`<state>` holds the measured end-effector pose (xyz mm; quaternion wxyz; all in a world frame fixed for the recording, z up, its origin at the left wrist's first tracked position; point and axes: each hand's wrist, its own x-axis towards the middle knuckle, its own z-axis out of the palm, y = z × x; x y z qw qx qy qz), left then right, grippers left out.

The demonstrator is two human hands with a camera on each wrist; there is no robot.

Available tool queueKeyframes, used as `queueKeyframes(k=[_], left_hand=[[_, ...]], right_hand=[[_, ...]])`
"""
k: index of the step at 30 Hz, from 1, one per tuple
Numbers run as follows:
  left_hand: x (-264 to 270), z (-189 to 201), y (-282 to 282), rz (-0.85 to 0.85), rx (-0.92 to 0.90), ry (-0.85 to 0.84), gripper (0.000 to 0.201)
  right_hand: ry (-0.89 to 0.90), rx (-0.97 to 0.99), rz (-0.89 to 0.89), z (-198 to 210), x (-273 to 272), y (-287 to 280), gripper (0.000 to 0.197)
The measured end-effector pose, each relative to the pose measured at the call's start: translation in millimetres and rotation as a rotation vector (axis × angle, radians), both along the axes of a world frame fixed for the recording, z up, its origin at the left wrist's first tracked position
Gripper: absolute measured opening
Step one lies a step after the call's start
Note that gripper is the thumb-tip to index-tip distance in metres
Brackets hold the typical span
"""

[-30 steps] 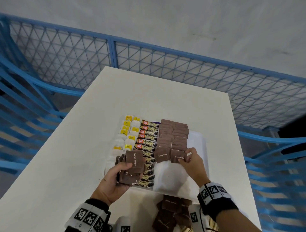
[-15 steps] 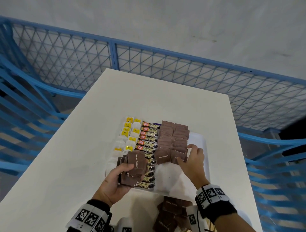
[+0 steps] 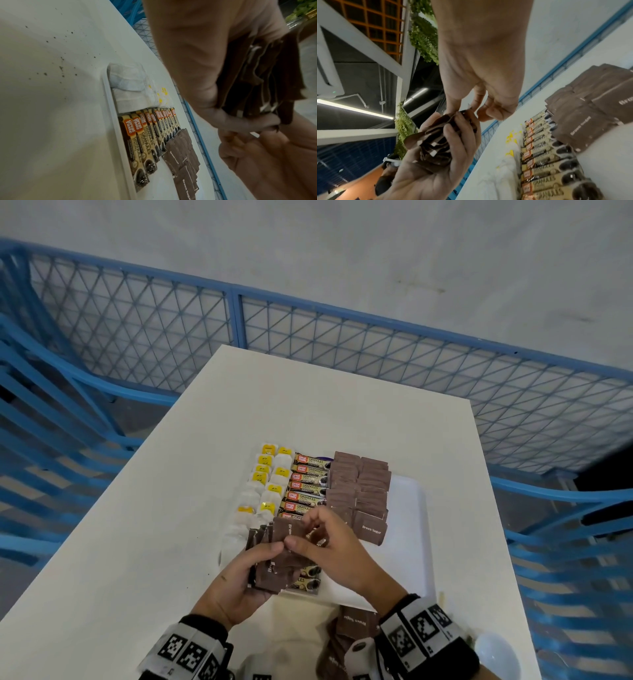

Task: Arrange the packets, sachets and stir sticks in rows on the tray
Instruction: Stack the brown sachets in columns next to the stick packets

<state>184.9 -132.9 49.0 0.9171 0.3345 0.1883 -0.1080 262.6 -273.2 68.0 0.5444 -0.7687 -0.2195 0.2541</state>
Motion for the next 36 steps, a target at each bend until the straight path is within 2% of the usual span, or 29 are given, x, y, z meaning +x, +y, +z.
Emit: queueKeyframes(k=[8, 11, 13, 17, 20, 24, 29, 36], left_hand=[[0, -5, 5, 0.048, -0.045, -0.036, 0.069], [2, -6, 9, 0.051, -0.047, -0.062, 0.066], [2, -6, 11, 0.060, -0.068, -0.072, 0.066], [1, -7, 14, 0.069, -0.076, -0.078, 0.067], [2, -7, 14, 0.068, -0.080, -0.080, 0.065], [2, -8, 13, 0.069, -0.083, -0.071, 0.067], [2, -11, 15, 0.074, -0.080, -0.053, 0.068], [3, -10, 15, 0.076, -0.096, -0.054, 0.068]], right_hand=[[0.322, 0.224, -0.210, -6, 0, -7, 0.006], [0.376, 0.234, -0.279, -9, 13, -20, 0.010], [0.329, 0.096, -0.288, -15, 23, -30, 0.016], [0.094, -0.215, -0.344, -35, 40, -51, 0.021], [0.025, -0.236, -0.403, -43, 46, -60, 0.021], [-0.021, -0.321, -0.244, -51, 52, -59, 0.010], [-0.168, -0.494, -0.054, -62, 63, -48, 0.013], [-0.413, -0.605, -0.012, -76, 72, -38, 0.009]])
